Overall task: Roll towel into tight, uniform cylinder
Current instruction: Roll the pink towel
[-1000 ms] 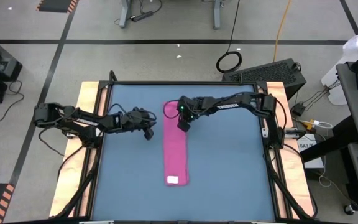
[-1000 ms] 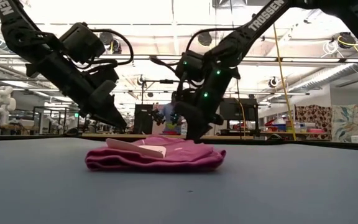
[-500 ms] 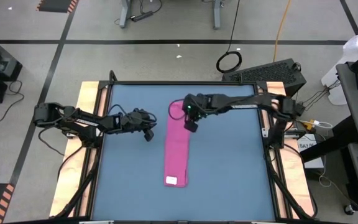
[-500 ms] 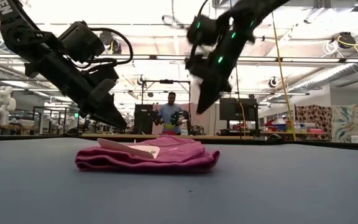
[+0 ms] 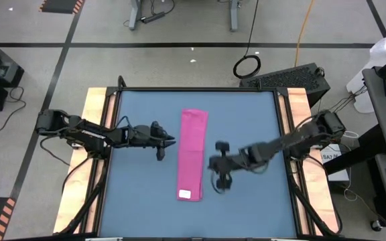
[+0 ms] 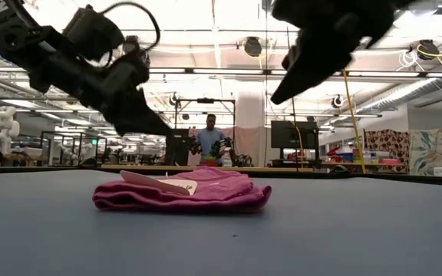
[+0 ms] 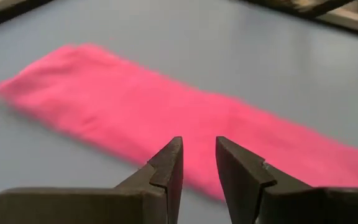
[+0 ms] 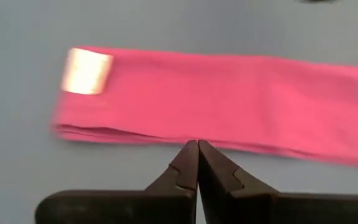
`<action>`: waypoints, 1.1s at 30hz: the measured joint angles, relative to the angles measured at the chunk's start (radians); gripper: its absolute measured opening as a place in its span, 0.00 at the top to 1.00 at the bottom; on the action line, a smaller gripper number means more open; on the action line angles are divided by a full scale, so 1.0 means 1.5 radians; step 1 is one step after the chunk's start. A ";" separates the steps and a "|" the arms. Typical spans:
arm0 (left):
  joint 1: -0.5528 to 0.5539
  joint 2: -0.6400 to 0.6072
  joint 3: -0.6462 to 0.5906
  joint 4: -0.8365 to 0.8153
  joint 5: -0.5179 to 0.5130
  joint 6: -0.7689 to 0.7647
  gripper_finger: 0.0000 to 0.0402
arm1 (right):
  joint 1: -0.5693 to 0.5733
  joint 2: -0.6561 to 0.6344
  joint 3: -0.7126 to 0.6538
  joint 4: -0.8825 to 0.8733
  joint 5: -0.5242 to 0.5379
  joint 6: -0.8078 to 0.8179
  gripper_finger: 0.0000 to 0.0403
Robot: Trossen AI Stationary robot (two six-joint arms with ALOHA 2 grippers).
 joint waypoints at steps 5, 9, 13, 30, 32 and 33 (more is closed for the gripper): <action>-0.075 0.000 0.000 0.073 -0.001 0.013 0.75 | 0.085 0.023 -0.106 0.270 0.003 0.002 1.00; -0.162 0.000 0.007 0.086 -0.048 0.018 0.75 | 0.130 0.070 -0.158 0.435 0.039 0.014 1.00; -0.260 0.004 0.025 0.088 -0.135 0.032 0.75 | 0.159 0.134 -0.163 0.527 0.065 0.013 1.00; -0.492 0.204 0.156 0.088 -0.324 0.061 0.58 | 0.192 0.239 -0.102 0.579 0.091 0.011 0.81; -0.499 0.236 0.180 0.082 -0.324 0.077 0.55 | 0.193 0.239 -0.098 0.579 0.092 0.007 0.77; -0.502 0.252 0.193 0.078 -0.323 0.085 0.53 | 0.194 0.237 -0.098 0.577 0.091 0.007 0.75</action>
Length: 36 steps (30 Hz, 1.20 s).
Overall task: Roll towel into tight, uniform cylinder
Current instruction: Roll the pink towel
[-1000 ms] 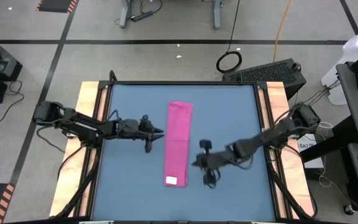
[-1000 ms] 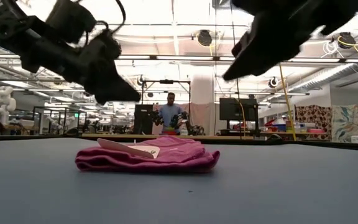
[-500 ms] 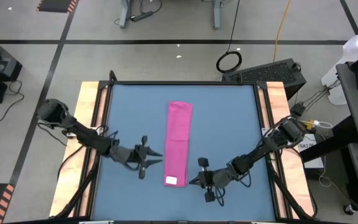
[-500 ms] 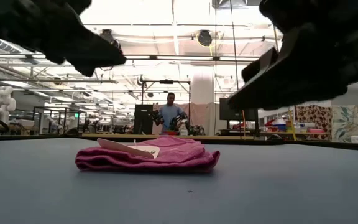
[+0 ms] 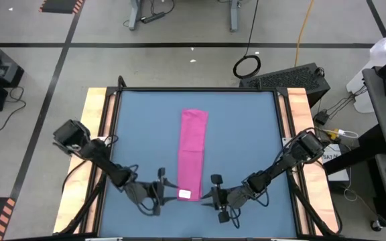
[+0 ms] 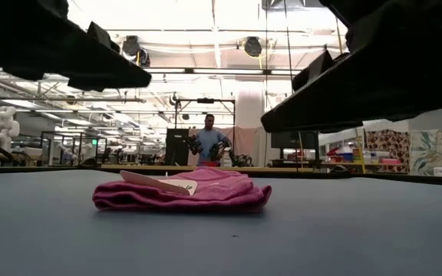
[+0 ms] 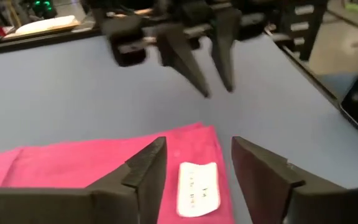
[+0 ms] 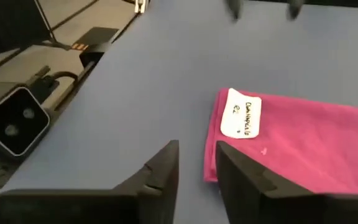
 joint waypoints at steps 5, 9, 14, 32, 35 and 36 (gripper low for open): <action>-0.009 0.058 0.035 -0.005 0.001 0.030 0.49 | 0.001 0.000 0.000 -0.035 -0.002 0.004 0.66; -0.012 0.071 0.040 -0.050 0.001 0.032 0.48 | 0.003 0.000 -0.001 -0.045 -0.002 0.005 0.62; -0.024 0.069 0.040 -0.113 0.006 0.029 0.48 | 0.003 0.000 -0.001 -0.044 -0.002 0.010 0.60; -0.023 0.068 0.040 -0.171 0.042 0.108 0.48 | 0.001 0.000 -0.001 -0.042 -0.002 0.031 0.60; -0.010 0.068 0.040 -0.171 0.048 0.115 0.48 | 0.001 0.000 -0.001 -0.042 -0.002 0.031 0.60; -0.005 0.068 0.040 -0.170 0.056 0.114 0.48 | 0.001 0.000 -0.001 -0.042 -0.002 0.031 0.60</action>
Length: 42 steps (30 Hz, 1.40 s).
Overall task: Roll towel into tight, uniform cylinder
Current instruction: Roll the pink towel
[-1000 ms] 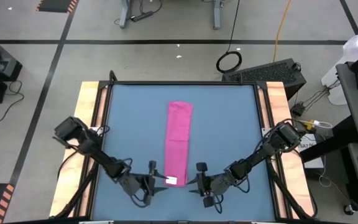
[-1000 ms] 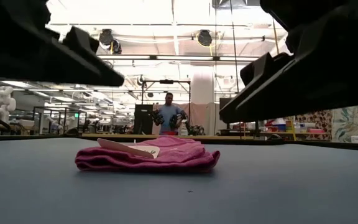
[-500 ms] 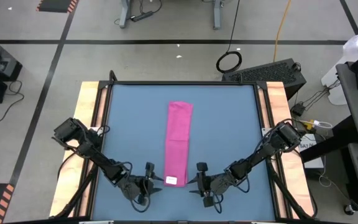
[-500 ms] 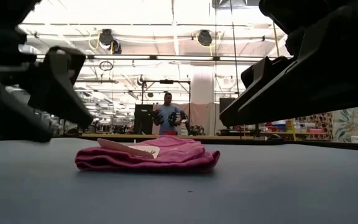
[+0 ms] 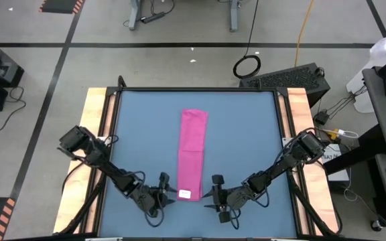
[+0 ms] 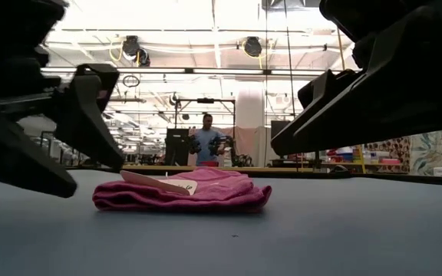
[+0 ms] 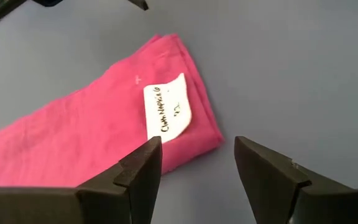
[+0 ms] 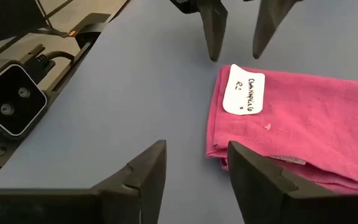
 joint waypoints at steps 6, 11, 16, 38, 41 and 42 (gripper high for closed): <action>0.021 0.000 0.000 0.015 0.038 -0.036 0.48 | -0.004 0.000 0.000 0.001 0.000 0.001 0.60; 0.022 0.000 0.000 0.015 0.058 -0.051 0.48 | -0.004 0.000 0.000 0.000 0.000 0.010 0.60; 0.023 0.000 0.000 0.017 0.060 -0.052 0.48 | -0.004 0.000 0.000 0.000 0.000 0.010 0.60; 0.030 0.051 -0.001 0.079 0.058 -0.140 0.48 | -0.004 0.000 0.000 0.000 0.000 0.012 0.60; 0.030 0.073 -0.001 0.120 0.054 -0.138 0.48 | -0.004 0.000 0.000 0.000 0.000 0.017 0.60; 0.030 0.078 -0.001 0.127 0.053 -0.139 0.48 | -0.004 0.000 0.000 0.000 0.000 0.017 0.60</action>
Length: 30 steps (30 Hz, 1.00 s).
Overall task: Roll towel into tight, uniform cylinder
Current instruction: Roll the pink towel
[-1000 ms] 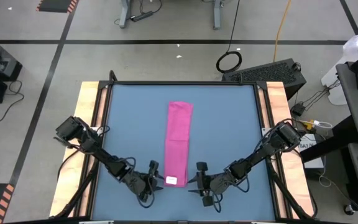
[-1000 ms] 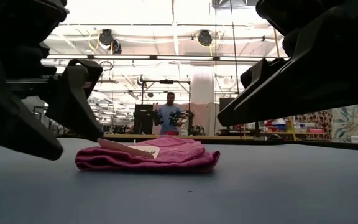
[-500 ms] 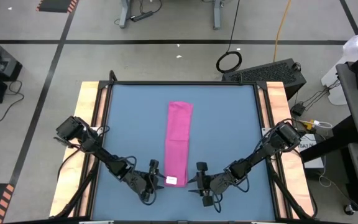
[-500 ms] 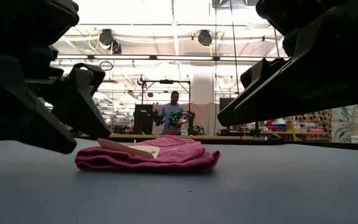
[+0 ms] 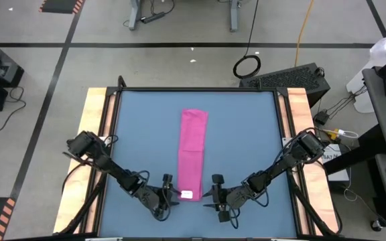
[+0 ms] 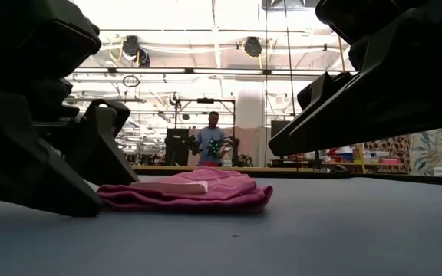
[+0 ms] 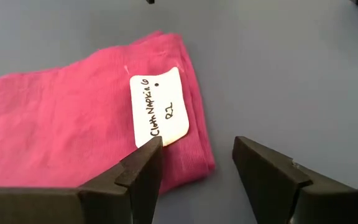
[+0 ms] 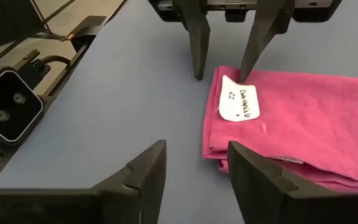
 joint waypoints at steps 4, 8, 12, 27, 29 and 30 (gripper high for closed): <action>0.000 0.007 0.000 -0.002 -0.001 -0.025 0.49 | 0.000 0.000 0.000 0.000 0.000 0.000 0.60; -0.001 0.007 -0.006 -0.003 -0.005 -0.056 0.54 | 0.000 0.000 0.000 -0.001 -0.002 0.000 0.60; 0.001 0.008 -0.009 -0.005 -0.007 -0.077 0.65 | 0.001 0.000 0.000 -0.002 -0.003 0.000 0.60; 0.043 -0.005 -0.012 0.003 -0.005 -0.173 0.96 | 0.016 0.000 0.000 -0.006 0.060 -0.070 0.59; 0.050 -0.015 -0.013 -0.006 0.006 -0.191 0.96 | 0.025 0.000 0.000 -0.007 0.085 -0.114 0.57; 0.053 -0.021 -0.013 -0.010 0.011 -0.197 0.96 | 0.031 0.003 0.000 -0.006 0.099 -0.138 0.55</action>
